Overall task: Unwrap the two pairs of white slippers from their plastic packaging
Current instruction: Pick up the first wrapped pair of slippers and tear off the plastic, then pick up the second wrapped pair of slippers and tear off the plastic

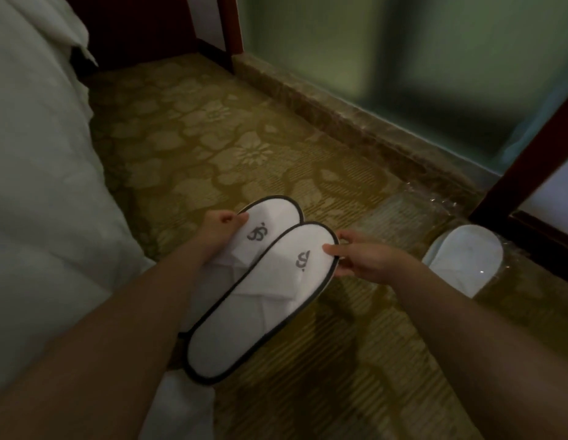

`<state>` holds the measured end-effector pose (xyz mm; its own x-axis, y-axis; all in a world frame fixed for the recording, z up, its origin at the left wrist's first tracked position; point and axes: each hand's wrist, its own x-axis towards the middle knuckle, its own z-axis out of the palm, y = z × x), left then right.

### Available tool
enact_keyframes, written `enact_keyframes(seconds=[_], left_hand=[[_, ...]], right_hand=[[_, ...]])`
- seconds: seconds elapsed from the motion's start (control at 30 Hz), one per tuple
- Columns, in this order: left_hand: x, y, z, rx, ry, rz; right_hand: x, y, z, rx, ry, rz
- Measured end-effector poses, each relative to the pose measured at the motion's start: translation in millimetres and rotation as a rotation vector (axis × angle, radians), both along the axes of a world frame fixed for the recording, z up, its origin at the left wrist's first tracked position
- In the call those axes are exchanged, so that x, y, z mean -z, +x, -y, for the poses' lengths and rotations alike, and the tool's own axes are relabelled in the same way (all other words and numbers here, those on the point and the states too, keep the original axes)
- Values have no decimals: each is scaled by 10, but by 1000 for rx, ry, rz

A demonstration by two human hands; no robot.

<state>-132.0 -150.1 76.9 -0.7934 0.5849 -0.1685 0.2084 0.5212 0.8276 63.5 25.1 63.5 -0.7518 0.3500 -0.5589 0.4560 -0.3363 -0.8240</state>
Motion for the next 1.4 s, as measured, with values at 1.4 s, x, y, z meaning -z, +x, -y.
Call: enact_keyframes(seconds=[1.4], left_hand=[[761, 293, -373, 546, -508, -205]], right_hand=[[624, 142, 25, -439, 733, 485]])
